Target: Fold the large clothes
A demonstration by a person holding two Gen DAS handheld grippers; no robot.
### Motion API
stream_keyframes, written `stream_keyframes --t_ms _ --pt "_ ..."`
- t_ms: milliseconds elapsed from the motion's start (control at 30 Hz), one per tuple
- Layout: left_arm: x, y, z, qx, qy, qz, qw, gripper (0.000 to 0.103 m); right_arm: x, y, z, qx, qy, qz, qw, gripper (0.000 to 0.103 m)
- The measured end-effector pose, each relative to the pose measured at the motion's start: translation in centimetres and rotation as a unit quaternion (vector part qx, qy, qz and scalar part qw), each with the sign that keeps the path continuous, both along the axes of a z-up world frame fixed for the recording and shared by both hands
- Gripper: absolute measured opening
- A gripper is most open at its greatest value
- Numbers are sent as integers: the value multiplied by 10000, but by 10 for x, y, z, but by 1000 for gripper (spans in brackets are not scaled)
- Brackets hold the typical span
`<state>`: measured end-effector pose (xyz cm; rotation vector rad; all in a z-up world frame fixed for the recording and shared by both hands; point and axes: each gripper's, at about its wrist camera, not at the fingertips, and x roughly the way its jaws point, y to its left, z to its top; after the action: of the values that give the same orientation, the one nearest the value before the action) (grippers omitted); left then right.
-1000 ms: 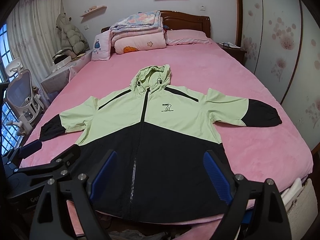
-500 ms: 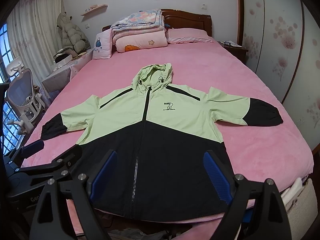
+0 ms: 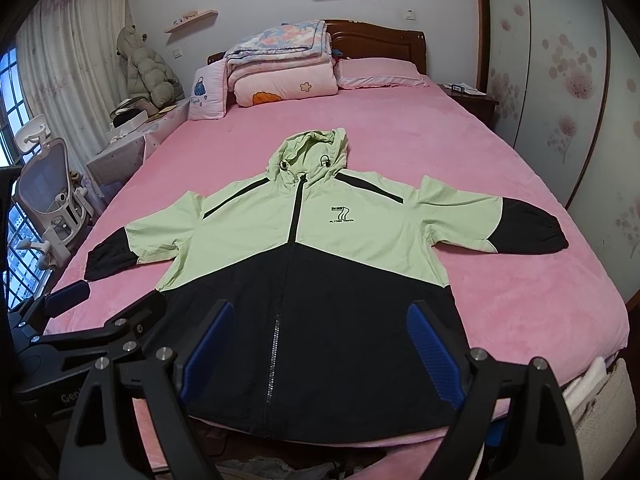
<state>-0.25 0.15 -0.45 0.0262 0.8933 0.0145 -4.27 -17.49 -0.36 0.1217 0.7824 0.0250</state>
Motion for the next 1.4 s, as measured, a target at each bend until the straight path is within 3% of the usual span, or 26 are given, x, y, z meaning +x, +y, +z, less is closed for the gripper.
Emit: stream_keyframes --t_ms 400,800,933,1267,1400 --pt "2 -4 -4 -40 102 8 9999 103 -2 2 2 27 -16 44 10000 89" --pt "16 -18 6 -47 -36 34 10000 103 5 -3 14 -289 -256 233 9990 89" --pt "23 -27 13 36 -96 -41 9999 103 11 -17 18 -216 -317 287 9989 89" --pt "48 -52 37 -262 -153 -421 9987 103 26 -51 35 -430 -481 34 9979 89" --pt "58 -71 54 -66 -368 -449 9983 103 32 -74 45 -480 -617 -145 9968 89"
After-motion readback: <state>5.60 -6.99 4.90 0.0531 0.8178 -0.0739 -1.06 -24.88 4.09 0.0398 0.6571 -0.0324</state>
